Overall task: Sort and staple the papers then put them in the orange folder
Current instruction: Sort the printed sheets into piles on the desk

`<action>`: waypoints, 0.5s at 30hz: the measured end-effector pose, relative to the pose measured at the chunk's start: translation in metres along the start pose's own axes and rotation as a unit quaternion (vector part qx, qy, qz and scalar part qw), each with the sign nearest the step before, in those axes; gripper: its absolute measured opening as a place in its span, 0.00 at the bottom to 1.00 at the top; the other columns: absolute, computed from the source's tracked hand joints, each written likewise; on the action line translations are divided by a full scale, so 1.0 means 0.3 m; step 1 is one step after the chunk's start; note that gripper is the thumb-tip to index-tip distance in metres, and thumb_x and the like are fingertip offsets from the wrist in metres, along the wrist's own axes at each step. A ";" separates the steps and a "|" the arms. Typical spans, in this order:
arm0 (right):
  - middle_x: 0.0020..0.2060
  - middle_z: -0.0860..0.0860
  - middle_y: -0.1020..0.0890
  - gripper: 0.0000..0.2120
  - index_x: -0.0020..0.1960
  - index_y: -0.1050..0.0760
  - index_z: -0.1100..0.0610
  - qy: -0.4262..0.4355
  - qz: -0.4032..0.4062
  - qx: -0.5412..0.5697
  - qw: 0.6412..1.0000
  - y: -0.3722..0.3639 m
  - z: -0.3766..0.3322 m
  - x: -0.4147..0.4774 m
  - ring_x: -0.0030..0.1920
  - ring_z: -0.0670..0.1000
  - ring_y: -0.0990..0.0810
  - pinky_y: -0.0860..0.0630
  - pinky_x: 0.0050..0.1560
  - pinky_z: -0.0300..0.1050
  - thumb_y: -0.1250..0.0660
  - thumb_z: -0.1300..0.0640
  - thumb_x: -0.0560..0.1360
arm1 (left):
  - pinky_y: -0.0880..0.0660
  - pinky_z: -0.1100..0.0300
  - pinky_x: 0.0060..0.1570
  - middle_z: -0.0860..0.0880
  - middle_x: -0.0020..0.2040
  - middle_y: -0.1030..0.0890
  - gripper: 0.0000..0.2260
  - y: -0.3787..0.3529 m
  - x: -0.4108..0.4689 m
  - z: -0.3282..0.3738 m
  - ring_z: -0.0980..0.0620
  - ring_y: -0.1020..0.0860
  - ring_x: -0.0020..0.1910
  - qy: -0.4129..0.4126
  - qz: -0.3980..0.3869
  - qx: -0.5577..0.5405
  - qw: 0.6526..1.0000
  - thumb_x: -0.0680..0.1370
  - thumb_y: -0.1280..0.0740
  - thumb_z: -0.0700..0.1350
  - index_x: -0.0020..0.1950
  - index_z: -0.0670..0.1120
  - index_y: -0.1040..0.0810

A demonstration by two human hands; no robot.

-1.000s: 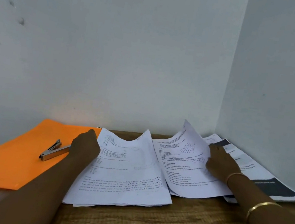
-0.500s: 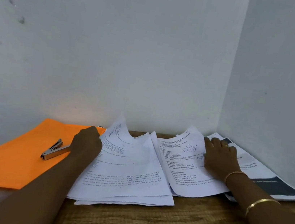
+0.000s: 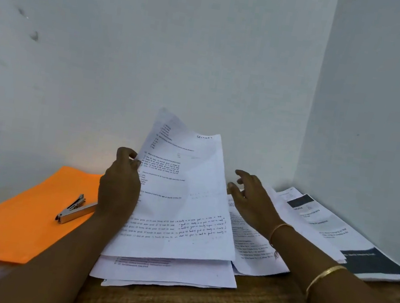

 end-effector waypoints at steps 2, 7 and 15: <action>0.58 0.54 0.27 0.24 0.74 0.40 0.55 -0.031 -0.007 0.078 0.996 -0.008 -0.033 0.001 0.55 0.51 0.26 0.31 0.58 0.44 0.42 0.49 0.80 | 0.34 0.53 0.37 0.38 0.47 0.20 0.08 0.003 -0.001 0.013 0.36 0.24 0.44 -0.009 0.005 -0.004 1.000 0.81 0.42 0.41 0.58 0.40 0.31; 0.60 0.52 0.25 0.25 0.70 0.36 0.53 -0.191 -0.124 0.291 0.929 -0.098 -0.023 -0.038 0.57 0.55 0.25 0.25 0.55 0.50 0.42 0.41 0.78 | 0.35 0.54 0.38 0.39 0.48 0.20 0.07 0.004 0.002 0.014 0.36 0.24 0.45 -0.005 0.007 -0.009 1.000 0.81 0.41 0.41 0.57 0.41 0.31; 0.42 0.61 0.25 0.06 0.46 0.29 0.63 -0.264 -0.120 0.287 0.913 -0.114 0.017 -0.025 0.41 0.57 0.25 0.28 0.38 0.44 0.42 0.70 0.76 | 0.32 0.54 0.42 0.40 0.51 0.20 0.09 -0.036 -0.013 0.020 0.37 0.23 0.49 -0.003 -0.026 -0.026 0.999 0.81 0.41 0.42 0.59 0.41 0.31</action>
Point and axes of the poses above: each hand's wrist, its own x-axis towards the middle knuckle, its own y-axis out of the back of the hand, z = x × y, the point moved 10 cm from there along x, towards the middle knuckle
